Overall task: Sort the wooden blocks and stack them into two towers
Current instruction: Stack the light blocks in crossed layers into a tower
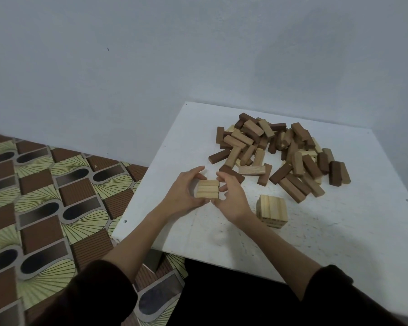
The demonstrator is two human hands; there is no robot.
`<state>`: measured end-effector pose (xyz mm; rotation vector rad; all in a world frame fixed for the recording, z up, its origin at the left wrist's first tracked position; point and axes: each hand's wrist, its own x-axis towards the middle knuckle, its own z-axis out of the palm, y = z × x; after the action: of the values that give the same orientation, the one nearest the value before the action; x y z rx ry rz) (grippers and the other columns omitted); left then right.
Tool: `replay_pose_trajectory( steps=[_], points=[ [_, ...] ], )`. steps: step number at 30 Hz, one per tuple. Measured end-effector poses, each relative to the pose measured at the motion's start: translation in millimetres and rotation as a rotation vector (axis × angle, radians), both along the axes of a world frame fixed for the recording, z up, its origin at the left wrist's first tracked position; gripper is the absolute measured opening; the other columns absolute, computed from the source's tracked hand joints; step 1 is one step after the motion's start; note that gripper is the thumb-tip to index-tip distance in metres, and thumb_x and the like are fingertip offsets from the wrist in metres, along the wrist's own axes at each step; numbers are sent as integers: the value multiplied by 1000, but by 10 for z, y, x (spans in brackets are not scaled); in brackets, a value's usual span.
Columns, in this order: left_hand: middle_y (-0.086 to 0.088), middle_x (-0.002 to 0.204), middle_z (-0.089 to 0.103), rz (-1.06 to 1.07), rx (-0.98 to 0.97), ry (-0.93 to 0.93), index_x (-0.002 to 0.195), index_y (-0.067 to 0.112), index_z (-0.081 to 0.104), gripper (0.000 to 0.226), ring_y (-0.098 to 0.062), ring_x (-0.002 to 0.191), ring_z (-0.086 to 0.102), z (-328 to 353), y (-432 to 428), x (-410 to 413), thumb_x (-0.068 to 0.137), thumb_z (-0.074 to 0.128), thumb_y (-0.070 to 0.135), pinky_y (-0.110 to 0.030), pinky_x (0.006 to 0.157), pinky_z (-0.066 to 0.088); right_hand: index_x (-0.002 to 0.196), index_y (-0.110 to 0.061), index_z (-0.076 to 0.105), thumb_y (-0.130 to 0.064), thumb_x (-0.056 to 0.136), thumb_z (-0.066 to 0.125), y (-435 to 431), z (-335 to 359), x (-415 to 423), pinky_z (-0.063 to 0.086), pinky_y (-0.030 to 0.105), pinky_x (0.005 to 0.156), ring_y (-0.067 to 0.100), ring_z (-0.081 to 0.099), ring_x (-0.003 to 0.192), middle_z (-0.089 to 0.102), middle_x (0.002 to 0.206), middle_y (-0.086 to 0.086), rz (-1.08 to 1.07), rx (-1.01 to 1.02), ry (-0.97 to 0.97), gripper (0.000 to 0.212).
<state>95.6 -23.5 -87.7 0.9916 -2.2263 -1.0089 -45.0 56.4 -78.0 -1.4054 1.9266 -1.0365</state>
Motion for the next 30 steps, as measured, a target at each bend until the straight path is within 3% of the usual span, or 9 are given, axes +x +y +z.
replay_pose_trajectory(
  steps=[2,8,13,16,20,23,26,30],
  points=[
    [3,117,58,1,-2,-4,137,14,42,82,7,101,42,-2,4,-4,67,84,12,3,86,24,139,-15,39,-4,81,68,-2,-5,1,46,25,85,4,45,94,44,133,2,-4,3,-5,66],
    [6,120,55,-8,29,-10,139,18,38,86,-5,111,41,15,-6,8,66,85,15,2,88,24,141,-15,35,-2,82,66,-2,2,-1,43,22,82,4,44,97,41,134,1,0,8,-2,68],
    [8,121,55,-33,61,-41,139,22,37,84,-6,113,43,48,-8,31,69,82,15,-4,90,28,145,-17,28,-1,83,61,-42,22,-17,39,40,99,23,40,114,41,134,5,94,81,152,72],
    [7,119,57,-20,77,-31,138,22,39,83,-7,111,46,80,10,23,68,83,14,-9,90,32,146,-16,25,-2,85,58,-67,85,-6,34,40,102,26,36,117,39,135,8,137,118,260,71],
    [6,111,61,12,88,52,134,19,43,81,2,100,53,183,40,-26,65,85,13,2,85,31,148,-16,21,-2,87,56,-27,227,-39,31,37,104,27,33,123,36,137,8,171,75,309,71],
    [10,106,61,-45,76,124,130,26,43,78,6,99,54,345,111,-120,66,83,7,-9,91,37,145,-16,27,-3,84,58,81,446,-228,31,39,104,23,34,123,42,132,6,201,-9,294,70],
    [7,111,61,-136,73,155,134,24,44,81,-5,105,56,469,228,-308,64,82,12,-19,94,40,139,-13,37,-6,78,65,291,626,-512,33,30,95,11,35,106,48,117,3,219,-70,282,68],
    [0,111,56,-236,42,146,136,23,41,81,-11,104,54,526,425,-624,66,82,9,-13,92,41,138,-11,41,-17,75,68,611,656,-821,34,14,86,8,36,100,47,111,-4,188,-119,318,69]
  ],
)
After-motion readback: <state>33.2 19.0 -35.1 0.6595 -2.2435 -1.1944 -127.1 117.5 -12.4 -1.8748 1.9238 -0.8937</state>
